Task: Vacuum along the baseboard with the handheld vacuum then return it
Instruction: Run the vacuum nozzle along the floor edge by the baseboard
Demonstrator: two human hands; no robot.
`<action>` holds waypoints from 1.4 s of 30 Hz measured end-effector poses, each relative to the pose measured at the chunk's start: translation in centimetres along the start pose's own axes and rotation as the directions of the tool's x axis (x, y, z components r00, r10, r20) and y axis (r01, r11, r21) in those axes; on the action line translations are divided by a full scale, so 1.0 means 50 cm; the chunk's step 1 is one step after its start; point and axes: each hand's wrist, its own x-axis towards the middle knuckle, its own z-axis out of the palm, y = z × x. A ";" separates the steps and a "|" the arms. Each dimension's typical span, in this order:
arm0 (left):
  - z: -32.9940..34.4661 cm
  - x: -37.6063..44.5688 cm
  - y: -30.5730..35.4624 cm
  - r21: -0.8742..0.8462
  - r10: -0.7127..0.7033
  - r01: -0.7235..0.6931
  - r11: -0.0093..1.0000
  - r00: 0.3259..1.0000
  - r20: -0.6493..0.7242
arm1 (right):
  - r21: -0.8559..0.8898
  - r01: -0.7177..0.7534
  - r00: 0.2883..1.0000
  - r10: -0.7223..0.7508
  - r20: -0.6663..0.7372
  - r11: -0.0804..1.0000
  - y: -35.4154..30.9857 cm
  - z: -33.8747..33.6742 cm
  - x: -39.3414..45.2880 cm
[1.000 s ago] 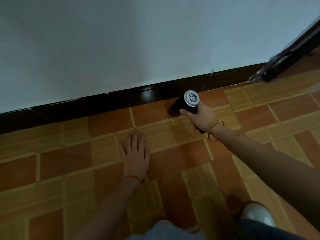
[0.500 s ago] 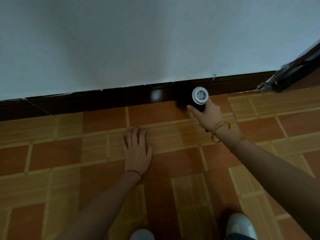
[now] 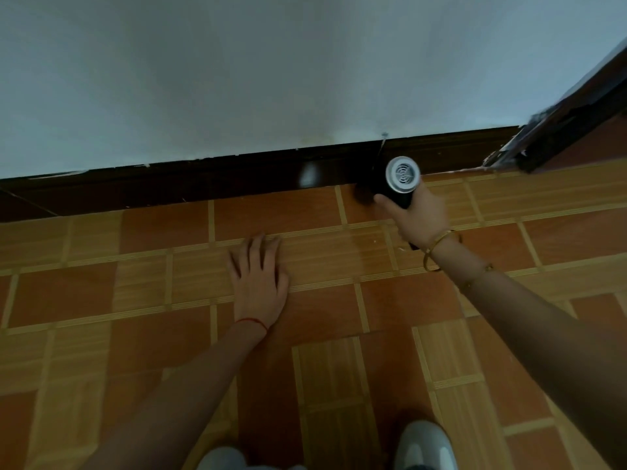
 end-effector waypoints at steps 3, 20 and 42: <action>0.000 0.001 0.002 0.005 -0.003 0.003 1.000 1.000 -0.003 | -0.015 0.059 0.997 -0.058 0.053 0.998 -0.010 0.005 0.002; 0.002 0.001 0.001 0.040 -0.003 0.003 0.999 1.000 0.001 | 0.070 0.008 1.000 -0.006 -0.027 0.998 0.007 -0.009 0.019; -0.007 0.002 0.004 0.020 0.000 0.000 1.000 1.000 -0.011 | 0.045 0.036 0.999 -0.037 0.033 0.998 0.039 -0.038 0.013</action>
